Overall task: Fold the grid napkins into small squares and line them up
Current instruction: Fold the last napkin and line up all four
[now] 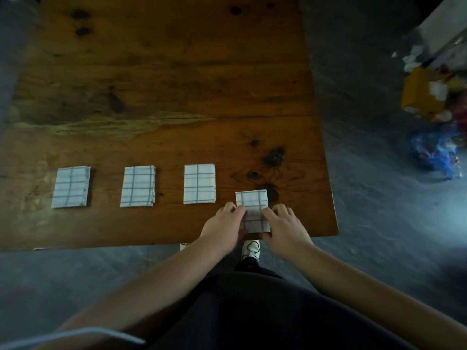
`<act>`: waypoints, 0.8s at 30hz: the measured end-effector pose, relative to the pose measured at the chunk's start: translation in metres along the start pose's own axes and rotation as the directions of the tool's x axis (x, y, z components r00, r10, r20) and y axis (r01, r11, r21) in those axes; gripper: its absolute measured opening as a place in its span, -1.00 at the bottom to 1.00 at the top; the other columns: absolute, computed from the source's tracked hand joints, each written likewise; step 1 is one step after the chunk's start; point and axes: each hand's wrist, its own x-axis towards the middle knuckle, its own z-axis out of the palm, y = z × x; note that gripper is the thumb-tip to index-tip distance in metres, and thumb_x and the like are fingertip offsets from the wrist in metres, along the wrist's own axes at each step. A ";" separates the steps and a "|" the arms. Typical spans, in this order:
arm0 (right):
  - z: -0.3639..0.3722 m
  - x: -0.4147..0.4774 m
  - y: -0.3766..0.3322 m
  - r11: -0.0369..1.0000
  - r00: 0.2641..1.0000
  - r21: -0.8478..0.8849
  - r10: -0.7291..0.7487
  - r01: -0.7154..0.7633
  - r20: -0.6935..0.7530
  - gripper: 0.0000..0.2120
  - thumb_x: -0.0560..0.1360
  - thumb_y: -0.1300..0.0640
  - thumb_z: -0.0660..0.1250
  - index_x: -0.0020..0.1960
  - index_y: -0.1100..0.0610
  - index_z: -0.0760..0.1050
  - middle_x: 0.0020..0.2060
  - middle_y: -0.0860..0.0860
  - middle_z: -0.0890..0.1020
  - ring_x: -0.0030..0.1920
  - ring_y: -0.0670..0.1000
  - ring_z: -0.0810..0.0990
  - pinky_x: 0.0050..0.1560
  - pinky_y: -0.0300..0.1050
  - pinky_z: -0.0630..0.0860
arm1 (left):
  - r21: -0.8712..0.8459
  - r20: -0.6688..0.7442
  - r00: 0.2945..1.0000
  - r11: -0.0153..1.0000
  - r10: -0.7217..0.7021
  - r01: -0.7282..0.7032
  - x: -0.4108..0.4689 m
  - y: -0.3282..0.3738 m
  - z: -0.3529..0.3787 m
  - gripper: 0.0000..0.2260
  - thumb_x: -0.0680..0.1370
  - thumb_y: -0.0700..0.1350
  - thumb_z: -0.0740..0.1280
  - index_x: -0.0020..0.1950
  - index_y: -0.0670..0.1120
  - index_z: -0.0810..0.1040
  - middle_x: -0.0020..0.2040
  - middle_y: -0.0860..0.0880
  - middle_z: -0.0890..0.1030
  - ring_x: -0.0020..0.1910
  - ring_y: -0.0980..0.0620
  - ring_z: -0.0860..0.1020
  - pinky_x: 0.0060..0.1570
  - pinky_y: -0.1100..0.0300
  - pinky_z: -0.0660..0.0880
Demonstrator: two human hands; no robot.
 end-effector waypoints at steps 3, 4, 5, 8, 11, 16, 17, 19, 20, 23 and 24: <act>0.001 0.003 0.009 0.997 0.997 -0.031 -0.072 0.072 0.006 -0.48 0.54 0.02 0.36 0.45 -0.09 0.27 0.33 0.01 0.36 0.32 0.04 0.36 0.33 -0.01 0.41 | 0.037 0.004 1.000 0.999 -0.028 0.028 0.001 0.009 0.007 -0.38 0.48 -0.20 0.47 0.44 0.09 0.26 0.35 -0.02 0.35 0.28 -0.03 0.42 0.08 0.08 0.56; 0.001 0.004 0.011 0.995 0.996 -0.041 -0.088 0.088 0.006 -0.48 0.55 0.04 0.35 0.46 -0.08 0.27 0.34 0.00 0.36 0.33 0.04 0.36 0.33 -0.01 0.40 | 0.043 0.002 0.999 0.999 -0.032 0.031 0.000 0.011 0.008 -0.38 0.49 -0.22 0.45 0.45 0.08 0.26 0.35 -0.02 0.34 0.28 -0.04 0.41 0.07 0.09 0.56; 0.002 0.006 0.014 0.994 0.995 -0.047 -0.100 0.100 -0.002 -0.49 0.56 0.05 0.34 0.46 -0.08 0.27 0.34 0.00 0.36 0.32 0.03 0.36 0.32 -0.02 0.40 | 0.046 -0.002 0.999 0.998 -0.033 0.033 0.000 0.012 0.008 -0.39 0.50 -0.23 0.43 0.46 0.07 0.26 0.36 -0.03 0.33 0.29 -0.05 0.40 0.07 0.09 0.55; 0.000 0.013 0.019 0.993 0.993 -0.043 -0.112 0.110 -0.044 -0.54 0.57 0.06 0.32 0.44 -0.07 0.30 0.32 -0.01 0.38 0.29 0.03 0.38 0.30 -0.03 0.42 | 0.048 -0.031 0.999 0.998 -0.036 0.037 0.004 0.015 0.006 -0.44 0.54 -0.21 0.38 0.48 0.03 0.26 0.40 -0.05 0.31 0.32 -0.06 0.39 0.13 0.07 0.53; -0.006 0.023 0.024 0.992 0.990 -0.049 -0.120 0.116 -0.075 -0.60 0.57 0.07 0.30 0.39 -0.06 0.34 0.30 -0.01 0.40 0.26 0.03 0.40 0.27 -0.02 0.45 | 0.028 -0.060 0.997 0.999 -0.044 0.045 0.015 0.014 0.002 -0.48 0.56 -0.13 0.39 0.47 0.04 0.28 0.41 -0.03 0.32 0.32 -0.04 0.39 0.13 0.07 0.53; -0.019 0.043 0.028 0.992 0.989 -0.062 -0.117 0.112 -0.094 -0.59 0.57 0.11 0.30 0.39 -0.02 0.35 0.31 0.01 0.40 0.28 0.05 0.40 0.28 0.01 0.45 | 0.025 -0.106 0.994 0.999 -0.037 0.040 0.033 0.016 -0.005 -0.48 0.55 -0.14 0.41 0.46 0.03 0.30 0.40 -0.04 0.34 0.32 -0.05 0.42 0.12 0.07 0.54; -0.021 0.046 0.028 0.992 0.988 -0.063 -0.115 0.109 -0.100 -0.60 0.57 0.11 0.30 0.39 -0.02 0.35 0.30 0.02 0.41 0.27 0.05 0.40 0.28 0.01 0.46 | 0.030 -0.111 0.993 0.999 -0.033 0.036 0.037 0.017 -0.007 -0.48 0.55 -0.15 0.41 0.45 0.02 0.30 0.40 -0.04 0.34 0.31 -0.05 0.42 0.11 0.06 0.55; -0.024 0.050 0.029 0.992 0.988 -0.068 -0.112 0.105 -0.110 -0.61 0.56 0.12 0.30 0.37 -0.01 0.36 0.29 0.02 0.41 0.25 0.05 0.40 0.26 0.01 0.46 | 0.033 -0.117 0.993 0.999 -0.025 0.029 0.042 0.018 -0.008 -0.49 0.56 -0.17 0.40 0.45 0.01 0.30 0.41 -0.05 0.33 0.32 -0.07 0.42 0.10 0.06 0.55; -0.025 0.051 0.030 0.992 0.987 -0.066 -0.110 0.103 -0.113 -0.61 0.56 0.12 0.30 0.37 -0.01 0.37 0.29 0.02 0.41 0.25 0.05 0.41 0.25 0.01 0.47 | 0.027 -0.120 0.992 0.999 -0.027 0.030 0.044 0.019 -0.009 -0.49 0.56 -0.17 0.39 0.45 0.01 0.30 0.42 -0.05 0.32 0.32 -0.07 0.42 0.10 0.06 0.54; -0.026 0.054 0.033 0.994 0.987 -0.050 -0.099 0.094 -0.125 -0.62 0.57 0.12 0.29 0.38 -0.01 0.38 0.30 0.01 0.41 0.27 0.05 0.41 0.28 0.01 0.46 | 0.001 -0.129 0.991 0.999 -0.042 0.043 0.048 0.020 -0.009 -0.49 0.57 -0.17 0.39 0.47 0.01 0.30 0.44 -0.05 0.32 0.34 -0.07 0.41 0.14 0.07 0.53; -0.026 0.055 0.034 0.995 0.987 -0.042 -0.096 0.091 -0.127 -0.62 0.58 0.12 0.29 0.38 -0.01 0.38 0.31 0.01 0.41 0.27 0.04 0.41 0.29 0.01 0.45 | -0.007 -0.133 0.990 0.999 -0.049 0.048 0.049 0.020 -0.010 -0.49 0.57 -0.17 0.39 0.47 0.02 0.30 0.44 -0.05 0.32 0.34 -0.07 0.42 0.14 0.06 0.53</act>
